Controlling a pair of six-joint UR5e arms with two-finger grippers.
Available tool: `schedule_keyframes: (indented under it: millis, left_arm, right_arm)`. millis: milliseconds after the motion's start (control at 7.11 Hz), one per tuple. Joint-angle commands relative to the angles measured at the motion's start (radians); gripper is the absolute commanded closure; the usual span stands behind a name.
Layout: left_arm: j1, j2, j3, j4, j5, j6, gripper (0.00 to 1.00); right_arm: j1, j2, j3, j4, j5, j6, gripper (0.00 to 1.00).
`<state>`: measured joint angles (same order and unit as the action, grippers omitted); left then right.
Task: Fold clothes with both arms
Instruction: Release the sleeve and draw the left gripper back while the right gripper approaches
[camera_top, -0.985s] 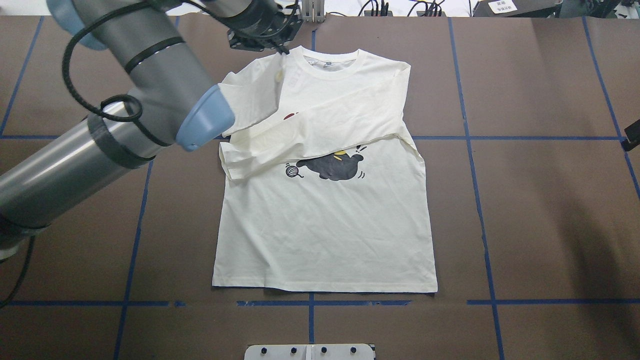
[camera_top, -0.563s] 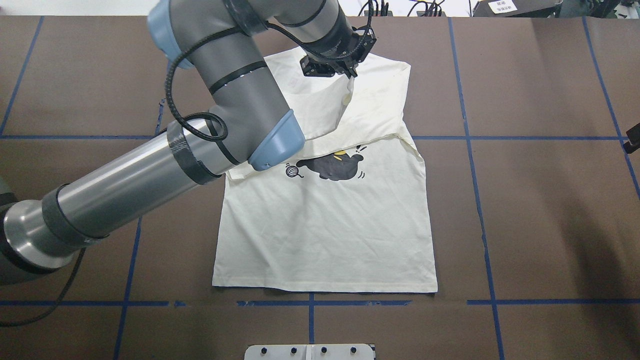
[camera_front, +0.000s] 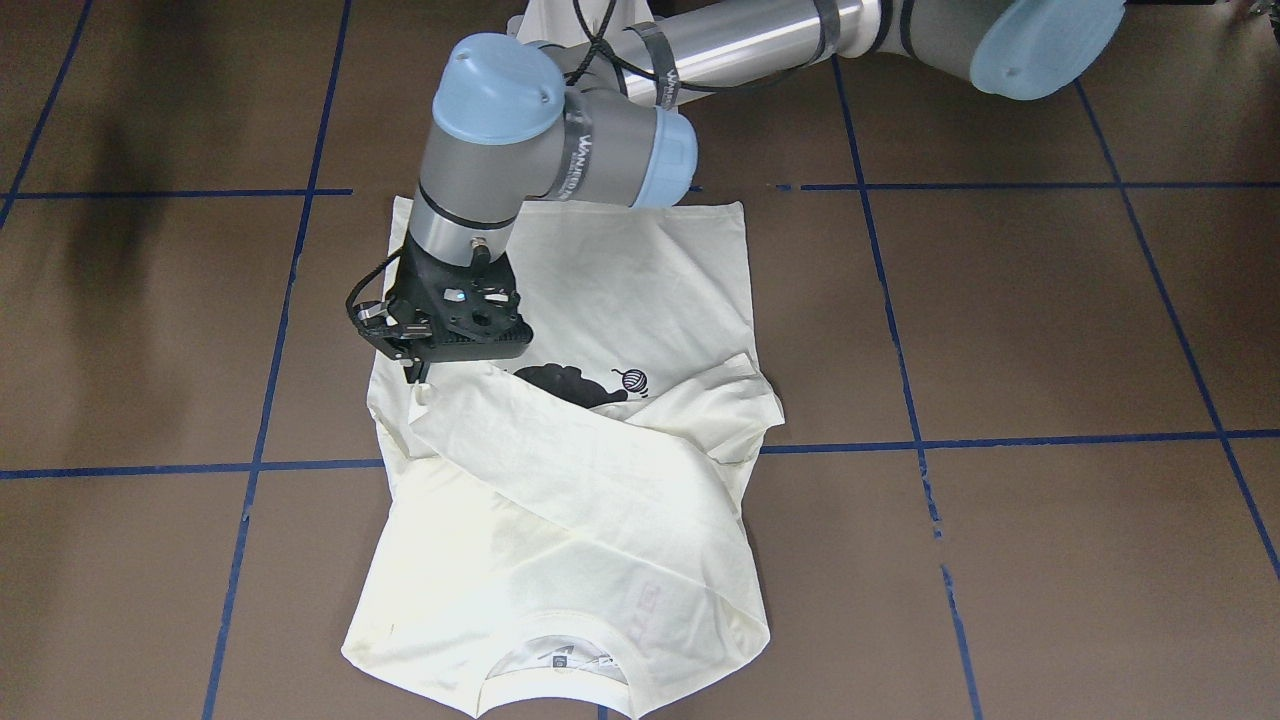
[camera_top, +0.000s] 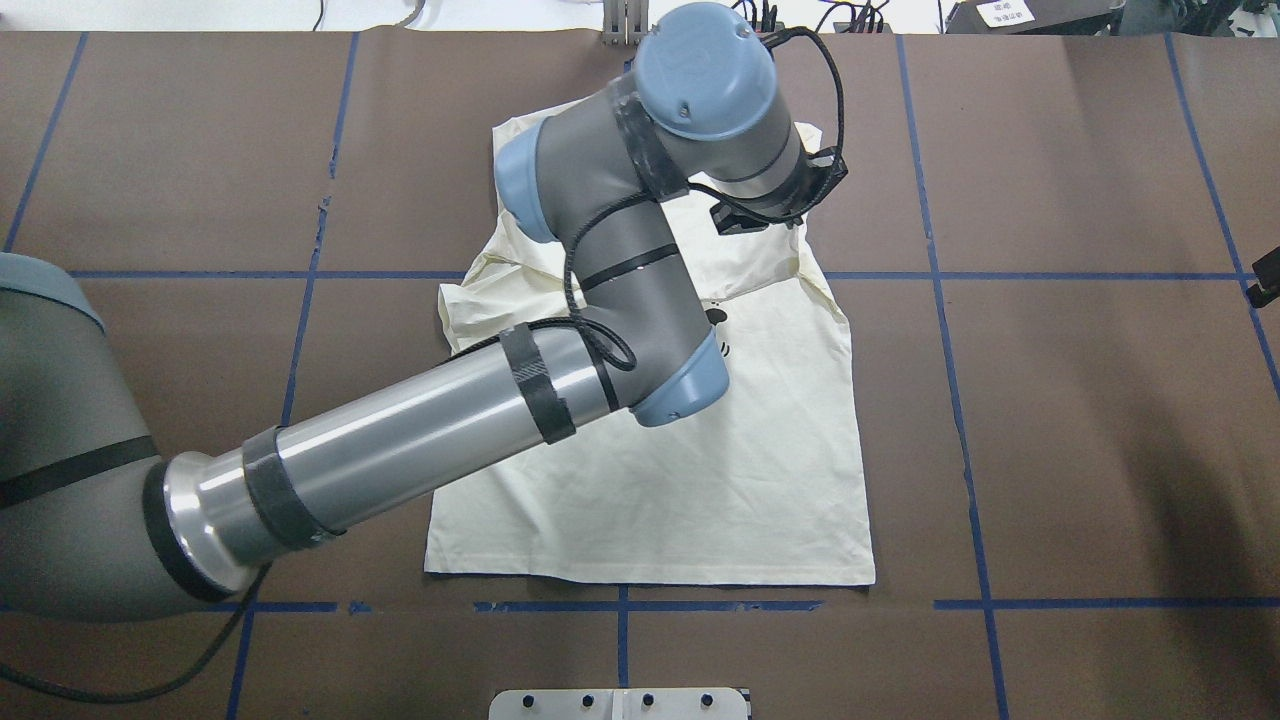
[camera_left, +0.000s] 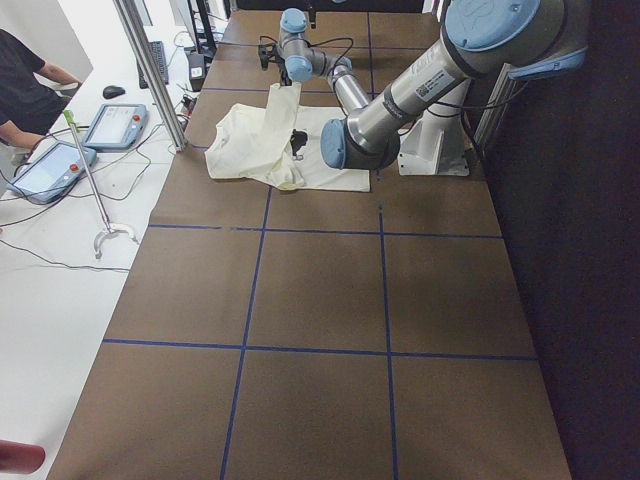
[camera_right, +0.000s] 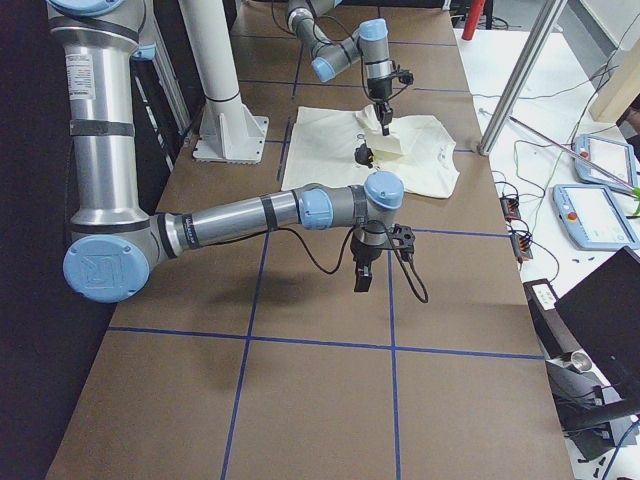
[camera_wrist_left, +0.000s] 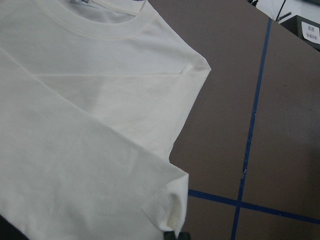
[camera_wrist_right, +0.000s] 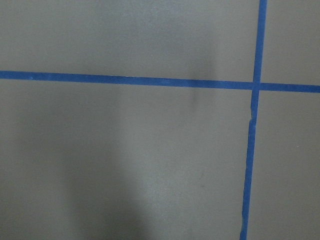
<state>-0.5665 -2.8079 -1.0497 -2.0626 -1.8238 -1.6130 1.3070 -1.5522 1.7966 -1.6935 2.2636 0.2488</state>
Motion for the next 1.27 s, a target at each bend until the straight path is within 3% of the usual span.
schedule_keyframes:
  millis: [0, 141, 281, 563, 703, 844, 1125]
  left_arm:
    - [0.085, -0.053, 0.109, -0.069, 0.111, -0.056, 1.00]
    - [0.099, -0.050, 0.111, -0.114, 0.122, -0.058, 0.27]
    - [0.106, -0.042, 0.108, -0.140, 0.124, -0.001, 0.00]
    - [0.100, -0.012, 0.082, -0.134, 0.123, 0.103, 0.00]
    - [0.080, 0.013, 0.051, -0.125, 0.113, 0.142, 0.00]
    - [0.051, 0.059, 0.001, -0.098, 0.098, 0.174, 0.00]
    - [-0.012, 0.155, -0.167, 0.077, 0.054, 0.295, 0.00]
  right_arm:
    - [-0.002, 0.006, -0.005, 0.000, 0.002, 0.001, 0.00]
    - [-0.002, 0.012, -0.008, 0.000, 0.011, 0.001, 0.00]
    - [-0.002, 0.015, -0.006, 0.000, 0.014, 0.001, 0.00]
    - [-0.002, 0.021, 0.006, 0.006, 0.042, 0.009, 0.00]
    - [-0.002, 0.023, 0.026, 0.040, 0.047, 0.097, 0.00]
    - [-0.009, 0.015, 0.027, 0.145, 0.050, 0.225, 0.00]
    - [-0.096, -0.014, 0.032, 0.350, 0.047, 0.471, 0.00]
